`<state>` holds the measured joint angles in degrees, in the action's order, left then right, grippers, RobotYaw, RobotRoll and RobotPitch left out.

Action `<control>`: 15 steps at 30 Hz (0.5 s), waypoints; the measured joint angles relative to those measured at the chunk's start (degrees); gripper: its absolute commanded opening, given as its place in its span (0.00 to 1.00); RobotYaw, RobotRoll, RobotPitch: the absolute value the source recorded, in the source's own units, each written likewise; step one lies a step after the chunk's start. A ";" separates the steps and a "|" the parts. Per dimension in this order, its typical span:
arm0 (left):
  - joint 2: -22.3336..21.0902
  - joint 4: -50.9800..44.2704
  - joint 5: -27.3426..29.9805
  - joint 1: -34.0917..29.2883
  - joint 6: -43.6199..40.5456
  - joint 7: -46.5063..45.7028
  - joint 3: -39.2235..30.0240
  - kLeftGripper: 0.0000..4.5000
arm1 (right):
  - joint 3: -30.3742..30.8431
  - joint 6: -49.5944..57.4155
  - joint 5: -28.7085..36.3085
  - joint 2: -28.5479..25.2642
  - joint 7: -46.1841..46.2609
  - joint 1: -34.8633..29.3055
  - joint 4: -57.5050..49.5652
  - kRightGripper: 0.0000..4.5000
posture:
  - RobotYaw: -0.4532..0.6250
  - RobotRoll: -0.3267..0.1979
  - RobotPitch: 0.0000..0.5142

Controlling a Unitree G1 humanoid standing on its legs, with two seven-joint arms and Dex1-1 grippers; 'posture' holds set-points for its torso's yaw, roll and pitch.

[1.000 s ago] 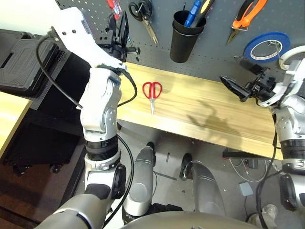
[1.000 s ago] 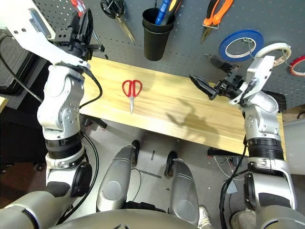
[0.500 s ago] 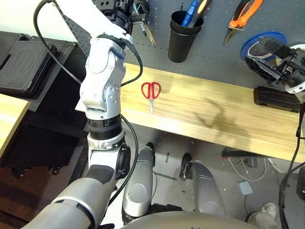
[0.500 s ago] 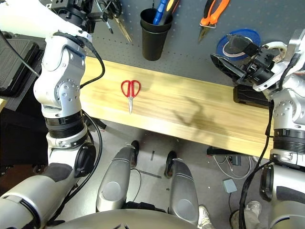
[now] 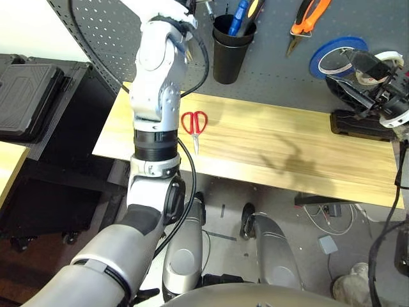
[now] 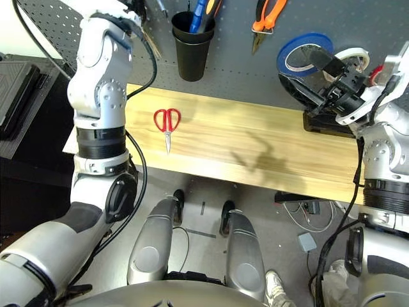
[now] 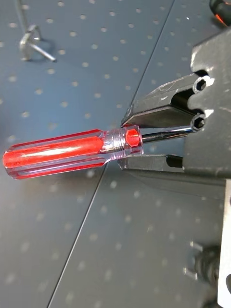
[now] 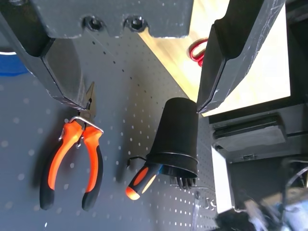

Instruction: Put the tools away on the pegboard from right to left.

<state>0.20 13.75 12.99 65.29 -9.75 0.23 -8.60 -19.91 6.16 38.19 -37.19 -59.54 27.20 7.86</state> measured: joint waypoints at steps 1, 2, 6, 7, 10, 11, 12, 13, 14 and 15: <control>-0.16 1.68 -0.05 0.55 1.12 0.33 0.02 0.18 | 0.00 0.02 0.00 0.01 0.28 -0.47 -0.69 1.00 | 0.48 0.62 0.46; -0.39 3.31 -0.14 1.06 2.29 0.68 0.02 0.18 | 0.00 0.03 0.00 0.04 0.49 -0.92 -1.17 1.00 | 0.47 0.62 0.47; -0.77 7.94 -0.77 2.46 6.05 1.29 0.13 0.18 | -0.03 0.10 0.00 0.16 1.65 -1.91 -2.19 1.00 | 0.47 0.62 0.47; -1.00 9.27 -1.09 2.64 6.95 1.35 0.14 0.18 | -0.04 0.12 0.01 0.18 1.94 -1.99 -2.73 1.00 | 0.46 0.62 0.47; -1.45 11.60 -1.96 2.73 8.56 1.84 0.40 0.18 | -0.04 0.14 0.01 0.31 2.66 -1.99 -3.47 1.00 | 0.46 0.62 0.47; -1.49 12.03 -2.25 2.71 8.93 1.99 0.70 0.18 | -0.03 0.14 -0.01 0.43 2.91 -1.99 -3.46 1.00 | 0.46 0.62 0.47; -1.48 12.17 -2.61 2.65 9.21 2.28 1.07 0.18 | -0.03 0.14 -0.05 0.55 3.06 -1.98 -3.46 1.00 | 0.46 0.62 0.47; -1.58 12.17 -3.19 2.51 9.62 2.69 1.61 0.18 | -0.03 0.13 -0.12 0.62 3.20 -1.96 -3.46 1.00 | 0.46 0.62 0.47; -1.75 12.15 -3.98 2.12 10.28 3.32 2.48 0.18 | -0.03 0.12 -0.22 0.73 3.34 -1.86 -3.45 1.00 | 0.46 0.62 0.47; -1.81 12.13 -4.51 1.49 10.74 3.94 3.23 0.18 | -0.02 0.08 -0.30 0.86 3.45 -1.71 -3.45 1.00 | 0.47 0.62 0.47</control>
<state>-1.61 25.88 8.48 66.78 0.99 4.17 -5.37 -19.94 6.24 37.89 -36.32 -56.09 25.49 4.41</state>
